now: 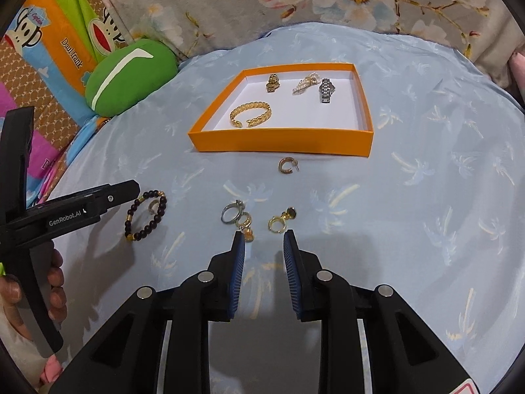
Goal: Organize jewelry
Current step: 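Withdraw both tools toward the remaining rings and earrings, then grasp the silver ring with attached earring using the right tool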
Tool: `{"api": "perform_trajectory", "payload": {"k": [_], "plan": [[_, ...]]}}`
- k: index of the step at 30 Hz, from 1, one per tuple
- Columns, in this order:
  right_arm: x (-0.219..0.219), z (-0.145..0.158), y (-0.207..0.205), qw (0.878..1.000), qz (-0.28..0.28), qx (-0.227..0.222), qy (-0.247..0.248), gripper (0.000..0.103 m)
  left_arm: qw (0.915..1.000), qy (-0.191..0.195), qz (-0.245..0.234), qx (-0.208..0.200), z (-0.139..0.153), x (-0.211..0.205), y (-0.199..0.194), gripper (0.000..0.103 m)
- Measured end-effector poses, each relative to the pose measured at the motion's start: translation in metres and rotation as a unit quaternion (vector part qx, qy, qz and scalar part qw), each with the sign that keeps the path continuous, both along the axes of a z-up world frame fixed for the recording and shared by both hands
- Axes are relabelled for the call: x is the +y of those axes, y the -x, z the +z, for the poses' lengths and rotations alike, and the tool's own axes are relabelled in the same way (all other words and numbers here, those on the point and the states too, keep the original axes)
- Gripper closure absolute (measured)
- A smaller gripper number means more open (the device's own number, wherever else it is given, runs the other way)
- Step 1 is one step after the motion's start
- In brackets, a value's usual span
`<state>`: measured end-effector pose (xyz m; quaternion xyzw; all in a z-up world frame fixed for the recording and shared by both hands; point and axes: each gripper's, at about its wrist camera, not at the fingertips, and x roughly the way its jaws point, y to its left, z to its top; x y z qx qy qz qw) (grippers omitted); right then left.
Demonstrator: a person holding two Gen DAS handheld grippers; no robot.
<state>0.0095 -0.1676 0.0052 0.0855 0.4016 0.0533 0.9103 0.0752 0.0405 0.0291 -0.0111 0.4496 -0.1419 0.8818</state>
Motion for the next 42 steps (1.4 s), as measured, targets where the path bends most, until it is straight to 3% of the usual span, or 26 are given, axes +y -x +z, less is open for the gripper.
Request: {"api": "perform_trajectory", "payload": {"k": [13, 19, 22, 29, 36, 38, 42], "plan": [[0.016, -0.001, 0.009, 1.0, 0.009, 0.002, 0.003, 0.079, 0.9998, -0.005, 0.012, 0.015, -0.024, 0.01, 0.014, 0.03], [0.013, -0.001, 0.004, 1.0, 0.003, 0.005, 0.0, 0.079, 0.9999, -0.009, 0.012, 0.008, -0.024, 0.01, 0.012, 0.031], [0.013, 0.0, 0.003, 1.0, 0.003, 0.004, 0.001, 0.077, 0.9998, 0.011, 0.006, 0.014, -0.022, 0.011, 0.012, 0.03], [0.013, 0.002, 0.001, 1.0, 0.001, 0.001, 0.001, 0.074, 1.0, -0.004, -0.004, 0.005, -0.023, -0.001, 0.016, 0.027], [0.007, 0.004, -0.003, 1.0, -0.003, -0.001, -0.003, 0.074, 0.9993, 0.018, -0.026, -0.023, -0.003, -0.006, 0.023, 0.028], [0.007, 0.005, -0.009, 1.0, 0.0, -0.002, -0.006, 0.074, 0.9986, 0.004, -0.045, -0.027, -0.004, -0.018, 0.023, 0.031], [0.012, 0.006, -0.019, 1.0, 0.01, -0.003, 0.003, 0.074, 0.9975, -0.011, -0.07, 0.006, -0.021, -0.033, 0.018, 0.055]]}}
